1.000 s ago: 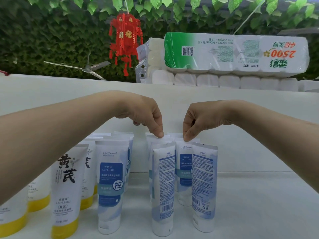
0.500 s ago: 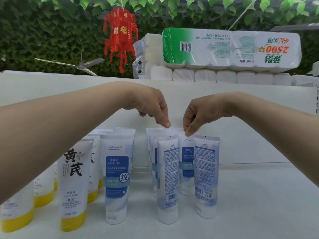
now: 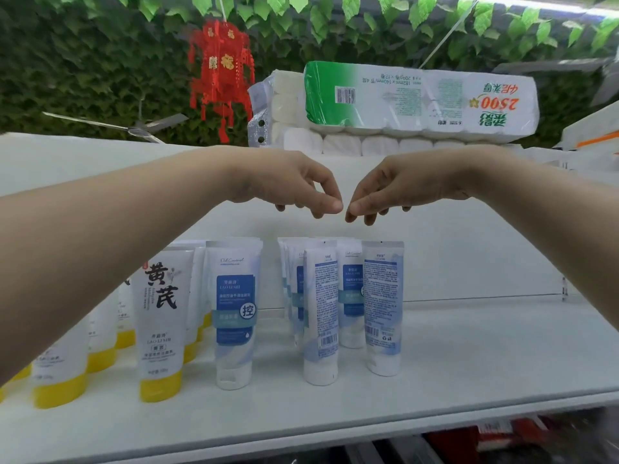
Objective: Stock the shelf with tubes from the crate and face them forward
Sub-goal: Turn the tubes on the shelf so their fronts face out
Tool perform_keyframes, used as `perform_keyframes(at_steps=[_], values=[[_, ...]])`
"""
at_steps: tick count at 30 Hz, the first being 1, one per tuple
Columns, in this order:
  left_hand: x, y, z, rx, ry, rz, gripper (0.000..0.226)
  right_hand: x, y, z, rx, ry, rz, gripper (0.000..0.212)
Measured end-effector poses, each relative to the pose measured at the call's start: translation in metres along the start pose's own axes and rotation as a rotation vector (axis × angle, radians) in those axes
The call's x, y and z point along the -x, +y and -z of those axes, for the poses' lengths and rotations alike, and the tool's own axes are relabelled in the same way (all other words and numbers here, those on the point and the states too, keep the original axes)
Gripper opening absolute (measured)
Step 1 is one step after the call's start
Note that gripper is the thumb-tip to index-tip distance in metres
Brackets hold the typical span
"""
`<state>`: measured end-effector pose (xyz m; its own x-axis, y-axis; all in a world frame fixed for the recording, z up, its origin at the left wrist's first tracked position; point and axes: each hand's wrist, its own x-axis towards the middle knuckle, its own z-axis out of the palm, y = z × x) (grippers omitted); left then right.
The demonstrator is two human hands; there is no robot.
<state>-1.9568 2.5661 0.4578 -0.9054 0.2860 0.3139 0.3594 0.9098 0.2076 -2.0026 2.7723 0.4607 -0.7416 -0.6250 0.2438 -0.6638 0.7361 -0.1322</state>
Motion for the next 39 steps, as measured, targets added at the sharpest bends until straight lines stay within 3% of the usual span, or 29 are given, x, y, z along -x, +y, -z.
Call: perform_keyframes(at_steps=[10, 17, 25, 29, 39], values=[[0.023, 0.024, -0.003, -0.026, -0.177, 0.054, 0.025, 0.021, 0.004, 0.01, 0.004, -0.135, 0.091, 0.025], [0.023, 0.036, -0.007, -0.041, -0.271, 0.173, 0.043, 0.021, 0.011, 0.008, 0.037, -0.236, 0.121, 0.024], [0.022, 0.042, -0.011, -0.01, -0.187, 0.327, 0.042, 0.019, 0.014, 0.004, -0.039, -0.222, 0.134, 0.021], [0.019, 0.044, -0.014, 0.012, -0.129, 0.349, 0.022, 0.02, 0.015, 0.001, -0.034, -0.208, 0.13, 0.038], [0.019, 0.042, -0.022, -0.103, -0.046, 0.282, 0.009, 0.009, 0.016, -0.008, -0.07, -0.082, 0.195, 0.007]])
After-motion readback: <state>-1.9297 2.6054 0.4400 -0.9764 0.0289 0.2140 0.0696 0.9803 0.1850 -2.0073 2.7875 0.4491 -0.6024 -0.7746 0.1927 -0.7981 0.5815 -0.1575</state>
